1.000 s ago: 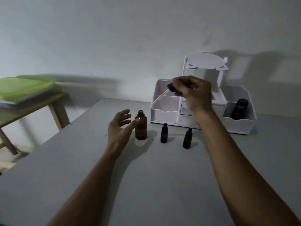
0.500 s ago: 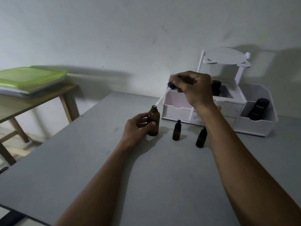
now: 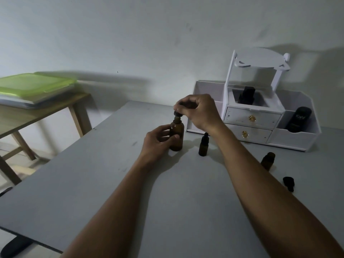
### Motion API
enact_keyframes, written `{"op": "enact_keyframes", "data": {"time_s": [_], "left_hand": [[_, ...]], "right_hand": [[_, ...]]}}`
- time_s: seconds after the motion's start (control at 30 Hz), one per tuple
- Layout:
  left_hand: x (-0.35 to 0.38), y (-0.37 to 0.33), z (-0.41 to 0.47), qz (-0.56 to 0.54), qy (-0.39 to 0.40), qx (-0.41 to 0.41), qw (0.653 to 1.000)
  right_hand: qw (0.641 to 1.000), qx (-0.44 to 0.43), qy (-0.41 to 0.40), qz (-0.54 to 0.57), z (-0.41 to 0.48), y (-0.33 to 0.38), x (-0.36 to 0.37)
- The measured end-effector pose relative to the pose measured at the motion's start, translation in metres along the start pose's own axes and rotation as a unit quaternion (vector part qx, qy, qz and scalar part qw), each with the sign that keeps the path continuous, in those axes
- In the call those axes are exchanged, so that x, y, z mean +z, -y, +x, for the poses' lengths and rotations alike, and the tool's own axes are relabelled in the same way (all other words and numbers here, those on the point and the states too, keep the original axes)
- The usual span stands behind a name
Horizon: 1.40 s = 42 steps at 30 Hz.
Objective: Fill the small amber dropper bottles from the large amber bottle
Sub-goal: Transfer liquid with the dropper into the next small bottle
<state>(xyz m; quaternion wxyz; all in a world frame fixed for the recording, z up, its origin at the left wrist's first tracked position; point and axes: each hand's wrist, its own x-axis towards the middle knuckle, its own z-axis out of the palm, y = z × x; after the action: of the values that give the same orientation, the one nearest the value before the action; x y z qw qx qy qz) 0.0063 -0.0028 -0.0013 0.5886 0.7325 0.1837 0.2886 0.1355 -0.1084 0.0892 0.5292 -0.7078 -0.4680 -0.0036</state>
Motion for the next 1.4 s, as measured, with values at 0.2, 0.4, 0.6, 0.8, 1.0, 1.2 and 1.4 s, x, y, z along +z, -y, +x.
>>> {"op": "enact_keyframes", "data": {"time_s": [0.2, 0.4, 0.6, 0.8, 1.0, 1.2, 1.4], "left_hand": [[0.001, -0.002, -0.001, 0.011, -0.002, 0.005, 1.000], [0.001, -0.002, -0.002, 0.003, -0.001, -0.004, 1.000], [0.001, -0.003, -0.002, 0.013, -0.001, -0.006, 1.000], [0.002, -0.004, -0.003, 0.009, -0.002, -0.014, 1.000], [0.003, -0.004, -0.006, 0.005, -0.017, -0.015, 1.000], [0.011, -0.011, -0.019, 0.064, -0.170, 0.075, 0.981], [0.045, -0.044, -0.045, 0.037, -0.231, 0.162, 0.959]], "right_hand": [[1.000, 0.010, -0.003, -0.026, -0.005, -0.007, 0.011], [0.998, -0.006, -0.027, -0.056, -0.002, -0.005, 0.014], [0.996, -0.017, -0.041, -0.075, -0.002, -0.004, 0.018], [0.999, -0.006, -0.042, -0.029, 0.003, 0.007, 0.005], [0.998, -0.026, -0.064, 0.008, 0.014, 0.033, -0.022], [0.990, -0.053, -0.124, 0.047, 0.011, 0.061, -0.062], [0.982, -0.045, -0.169, 0.077, -0.022, 0.063, -0.120]]}}
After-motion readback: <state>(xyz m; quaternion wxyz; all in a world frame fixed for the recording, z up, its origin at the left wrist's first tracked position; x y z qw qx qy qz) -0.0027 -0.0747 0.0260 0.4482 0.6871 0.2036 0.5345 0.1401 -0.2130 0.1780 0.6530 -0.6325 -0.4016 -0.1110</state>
